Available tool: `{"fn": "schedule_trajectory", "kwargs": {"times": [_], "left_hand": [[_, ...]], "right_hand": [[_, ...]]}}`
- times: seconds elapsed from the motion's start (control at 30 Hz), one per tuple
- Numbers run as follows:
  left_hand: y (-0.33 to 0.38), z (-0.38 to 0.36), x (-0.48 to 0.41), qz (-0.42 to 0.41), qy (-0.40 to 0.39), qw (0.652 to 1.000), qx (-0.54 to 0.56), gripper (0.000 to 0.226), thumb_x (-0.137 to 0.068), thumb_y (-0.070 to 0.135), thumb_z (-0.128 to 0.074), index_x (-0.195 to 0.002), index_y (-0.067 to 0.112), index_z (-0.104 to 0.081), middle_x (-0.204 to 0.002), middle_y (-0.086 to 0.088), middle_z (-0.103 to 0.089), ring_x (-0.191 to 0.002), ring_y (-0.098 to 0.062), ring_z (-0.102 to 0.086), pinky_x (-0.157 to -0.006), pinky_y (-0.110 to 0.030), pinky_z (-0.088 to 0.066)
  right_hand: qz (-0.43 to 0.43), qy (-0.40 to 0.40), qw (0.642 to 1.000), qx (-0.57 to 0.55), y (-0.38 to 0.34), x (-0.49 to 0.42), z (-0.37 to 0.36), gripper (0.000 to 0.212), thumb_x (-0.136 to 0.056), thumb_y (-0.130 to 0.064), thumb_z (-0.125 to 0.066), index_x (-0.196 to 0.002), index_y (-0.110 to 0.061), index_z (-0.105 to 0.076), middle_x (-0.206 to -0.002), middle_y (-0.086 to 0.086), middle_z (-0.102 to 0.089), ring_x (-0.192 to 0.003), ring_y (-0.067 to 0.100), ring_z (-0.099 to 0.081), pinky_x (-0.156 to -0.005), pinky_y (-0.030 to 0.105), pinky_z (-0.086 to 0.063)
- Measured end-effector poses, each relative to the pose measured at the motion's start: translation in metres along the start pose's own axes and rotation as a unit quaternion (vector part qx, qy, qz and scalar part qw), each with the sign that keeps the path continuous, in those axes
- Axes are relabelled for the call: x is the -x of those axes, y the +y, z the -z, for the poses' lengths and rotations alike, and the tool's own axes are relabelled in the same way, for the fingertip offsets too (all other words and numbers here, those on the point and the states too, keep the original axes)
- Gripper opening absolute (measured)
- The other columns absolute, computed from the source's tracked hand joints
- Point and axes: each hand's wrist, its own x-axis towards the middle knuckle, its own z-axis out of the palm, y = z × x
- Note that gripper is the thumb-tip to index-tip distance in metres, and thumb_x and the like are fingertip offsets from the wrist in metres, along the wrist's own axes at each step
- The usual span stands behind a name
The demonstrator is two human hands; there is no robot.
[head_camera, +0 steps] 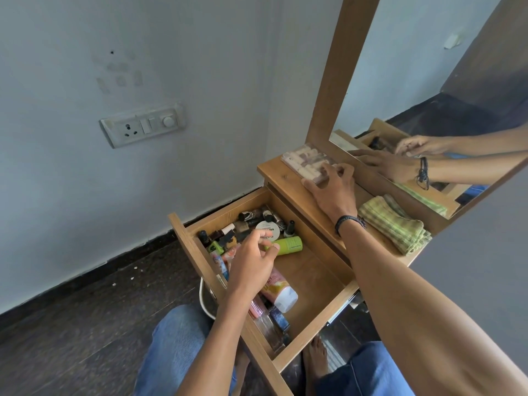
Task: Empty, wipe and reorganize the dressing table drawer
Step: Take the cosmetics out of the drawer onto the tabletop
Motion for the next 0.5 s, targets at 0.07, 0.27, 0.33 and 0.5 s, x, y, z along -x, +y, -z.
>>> {"fn": "schedule_trajectory", "kwargs": {"times": [0.07, 0.27, 0.33, 0.5], "left_hand": [[0.000, 0.000, 0.000, 0.002, 0.001, 1.000, 0.006, 0.026, -0.098, 0.029, -0.062, -0.124, 0.029, -0.057, -0.113, 0.014, -0.064, -0.091, 0.007, -0.056, -0.065, -0.012, -0.039], [0.002, 0.002, -0.001, 0.008, -0.002, 1.000, 0.013, 0.026, -0.099, 0.029, -0.061, -0.124, 0.029, -0.056, -0.115, 0.014, -0.064, -0.090, 0.008, -0.055, -0.062, -0.014, -0.038], [0.002, 0.003, -0.001, 0.007, -0.003, 1.000, 0.013, 0.025, -0.099, 0.029, -0.061, -0.124, 0.028, -0.057, -0.115, 0.014, -0.064, -0.089, 0.007, -0.055, -0.062, -0.016, -0.038], [0.002, 0.003, -0.001, 0.005, -0.005, 1.000, 0.012, 0.026, -0.098, 0.029, -0.061, -0.123, 0.027, -0.057, -0.116, 0.011, -0.064, -0.090, 0.004, -0.056, -0.063, -0.018, -0.041]], "right_hand": [[0.006, 0.007, 1.000, 0.011, 0.000, 0.003, 0.000, 0.080, -0.086, -0.066, -0.066, -0.149, -0.023, -0.043, -0.148, 0.002, -0.024, -0.137, 0.031, -0.032, -0.113, 0.051, -0.039], [0.012, 0.017, 0.998, 0.062, 0.000, 0.017, -0.002, 0.096, -0.091, -0.070, -0.054, -0.161, -0.028, -0.004, -0.168, 0.003, 0.002, -0.156, 0.030, 0.001, -0.123, 0.058, -0.009], [-0.001, 0.004, 0.996, 0.089, -0.001, 0.022, -0.003, 0.093, -0.094, -0.074, -0.042, -0.161, -0.028, 0.003, -0.170, 0.002, 0.008, -0.156, 0.026, 0.011, -0.123, 0.058, 0.003], [-0.019, -0.043, 0.989, 0.137, 0.000, 0.044, -0.002, 0.088, -0.097, -0.076, -0.020, -0.161, -0.026, 0.012, -0.170, 0.002, 0.016, -0.155, 0.021, 0.018, -0.124, 0.053, 0.012]]}}
